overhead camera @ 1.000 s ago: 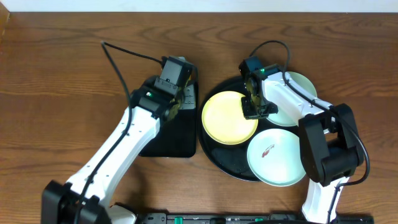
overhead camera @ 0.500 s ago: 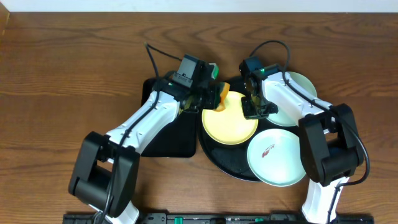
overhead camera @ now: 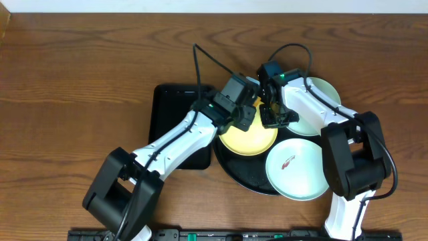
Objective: Clean dirty plates on tray and stack at the side
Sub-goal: 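Scrub the yellow plate again with the sponge in the left gripper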
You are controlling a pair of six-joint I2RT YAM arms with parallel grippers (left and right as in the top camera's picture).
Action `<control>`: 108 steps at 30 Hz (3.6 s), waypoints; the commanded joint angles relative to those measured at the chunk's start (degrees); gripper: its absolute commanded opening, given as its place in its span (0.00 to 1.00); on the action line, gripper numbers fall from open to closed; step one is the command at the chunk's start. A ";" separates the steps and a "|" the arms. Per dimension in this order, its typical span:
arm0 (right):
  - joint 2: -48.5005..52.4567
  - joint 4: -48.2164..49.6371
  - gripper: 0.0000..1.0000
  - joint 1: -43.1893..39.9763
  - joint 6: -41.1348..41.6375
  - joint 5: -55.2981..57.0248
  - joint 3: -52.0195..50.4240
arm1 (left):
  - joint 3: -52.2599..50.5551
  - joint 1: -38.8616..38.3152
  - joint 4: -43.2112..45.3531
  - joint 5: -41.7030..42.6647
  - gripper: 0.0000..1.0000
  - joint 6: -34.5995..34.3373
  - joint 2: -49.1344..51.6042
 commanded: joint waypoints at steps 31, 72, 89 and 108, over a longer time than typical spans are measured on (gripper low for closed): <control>0.00 -0.04 0.06 -0.02 -0.92 1.86 0.22 | -1.81 2.75 5.75 -4.13 0.08 1.51 9.53; 0.00 0.17 0.01 0.02 -0.92 1.86 0.22 | -5.81 5.35 21.38 -16.13 0.09 2.34 9.53; 0.00 0.17 0.02 0.04 -0.92 1.86 0.22 | -5.81 6.10 19.21 -7.32 0.08 -6.34 -7.19; 0.00 0.44 0.04 0.04 -0.92 1.86 0.22 | -6.25 6.05 22.75 14.40 0.08 12.11 7.23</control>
